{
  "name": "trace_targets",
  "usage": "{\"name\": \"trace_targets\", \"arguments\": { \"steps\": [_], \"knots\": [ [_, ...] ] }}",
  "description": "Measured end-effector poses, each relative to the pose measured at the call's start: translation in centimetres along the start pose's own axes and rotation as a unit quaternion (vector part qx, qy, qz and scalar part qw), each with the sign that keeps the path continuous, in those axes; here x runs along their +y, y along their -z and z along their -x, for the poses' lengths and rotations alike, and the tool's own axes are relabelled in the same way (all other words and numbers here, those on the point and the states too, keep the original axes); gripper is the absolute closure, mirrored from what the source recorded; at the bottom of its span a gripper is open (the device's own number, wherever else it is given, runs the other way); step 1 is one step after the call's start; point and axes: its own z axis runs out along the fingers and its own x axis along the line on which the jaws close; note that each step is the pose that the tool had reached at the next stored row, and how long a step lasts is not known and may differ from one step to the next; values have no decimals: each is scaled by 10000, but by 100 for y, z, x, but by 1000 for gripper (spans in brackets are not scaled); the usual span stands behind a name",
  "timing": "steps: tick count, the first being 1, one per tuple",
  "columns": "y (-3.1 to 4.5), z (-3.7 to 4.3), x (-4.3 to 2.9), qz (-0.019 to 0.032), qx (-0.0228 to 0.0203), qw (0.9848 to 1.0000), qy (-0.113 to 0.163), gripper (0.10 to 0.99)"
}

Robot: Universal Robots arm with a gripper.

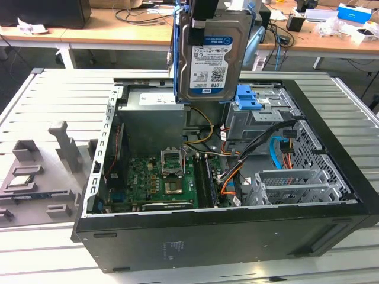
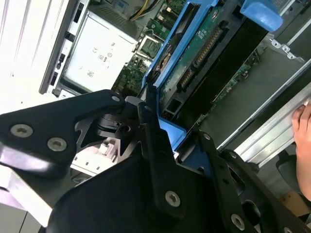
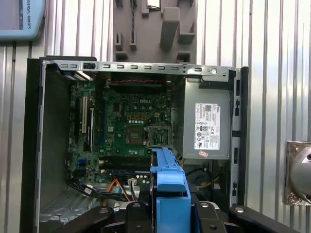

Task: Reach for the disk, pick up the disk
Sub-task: 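Pick up the disk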

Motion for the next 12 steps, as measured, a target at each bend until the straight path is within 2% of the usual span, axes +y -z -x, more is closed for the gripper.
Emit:
{"name": "trace_targets", "arguments": {
  "steps": [4,12],
  "knots": [
    [-1,-91,3,0,0,10000,0,718],
    [-2,-183,7,-1,-1,10000,0,718]
  ]
}}
